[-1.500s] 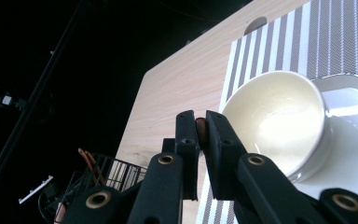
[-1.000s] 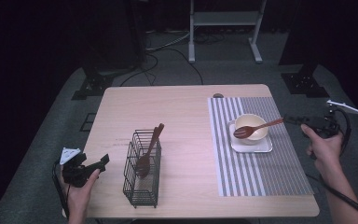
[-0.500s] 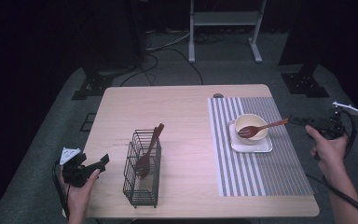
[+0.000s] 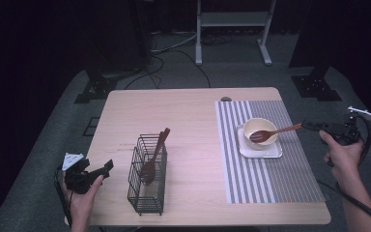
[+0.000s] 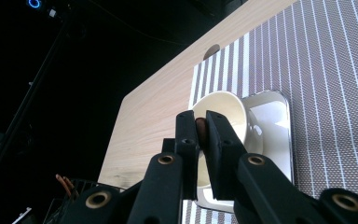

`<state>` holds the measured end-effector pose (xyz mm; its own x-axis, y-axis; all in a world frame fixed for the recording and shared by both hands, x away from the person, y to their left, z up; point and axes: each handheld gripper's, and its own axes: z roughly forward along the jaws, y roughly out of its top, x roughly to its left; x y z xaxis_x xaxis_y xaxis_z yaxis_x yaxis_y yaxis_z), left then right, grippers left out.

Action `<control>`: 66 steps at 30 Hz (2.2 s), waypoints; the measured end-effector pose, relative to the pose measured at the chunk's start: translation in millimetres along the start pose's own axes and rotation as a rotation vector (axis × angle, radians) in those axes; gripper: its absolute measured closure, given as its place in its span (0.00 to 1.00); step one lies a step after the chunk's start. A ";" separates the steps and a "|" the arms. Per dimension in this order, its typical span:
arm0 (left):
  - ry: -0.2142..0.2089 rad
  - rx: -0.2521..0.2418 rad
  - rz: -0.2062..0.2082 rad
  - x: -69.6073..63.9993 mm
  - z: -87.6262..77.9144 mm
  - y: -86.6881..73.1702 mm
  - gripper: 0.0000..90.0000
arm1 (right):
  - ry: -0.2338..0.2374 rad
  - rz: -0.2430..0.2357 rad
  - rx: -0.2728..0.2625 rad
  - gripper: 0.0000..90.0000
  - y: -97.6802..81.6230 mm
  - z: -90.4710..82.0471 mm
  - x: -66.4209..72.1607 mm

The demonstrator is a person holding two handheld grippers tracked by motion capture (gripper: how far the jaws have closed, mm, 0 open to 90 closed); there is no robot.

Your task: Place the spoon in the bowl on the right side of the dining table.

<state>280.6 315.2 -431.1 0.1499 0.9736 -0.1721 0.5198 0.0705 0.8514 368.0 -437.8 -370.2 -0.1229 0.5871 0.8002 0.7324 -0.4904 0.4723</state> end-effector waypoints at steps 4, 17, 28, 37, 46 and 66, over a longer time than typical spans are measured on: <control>0.000 0.000 0.001 -0.1 0.2 -0.1 0.05 | -0.006 0.003 -0.004 0.92 0.2 -0.5 -1.7; -0.001 0.002 0.002 -0.2 0.5 -0.3 0.05 | -0.021 0.013 -0.014 0.92 0.3 -0.4 -8.1; 0.000 0.002 0.002 -0.1 0.5 -0.3 0.05 | -0.034 0.027 -0.030 0.92 0.3 -1.8 -12.8; 0.000 0.002 0.002 0.1 0.0 -0.2 0.05 | -0.049 0.031 -0.037 0.92 -0.6 -2.1 -16.0; 0.001 0.002 0.003 -0.1 0.2 -0.3 0.05 | -0.061 0.036 -0.038 0.92 -3.7 -0.7 -21.8; 0.001 0.001 0.003 -0.4 0.0 -0.2 0.05 | -0.080 0.017 -0.022 0.92 -7.8 7.9 -22.8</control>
<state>280.5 314.8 -431.2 0.1505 0.9741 -0.1690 0.5206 0.0673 0.8512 370.4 -442.3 -395.0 -0.0559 0.6275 0.7766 0.7190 -0.5144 0.4673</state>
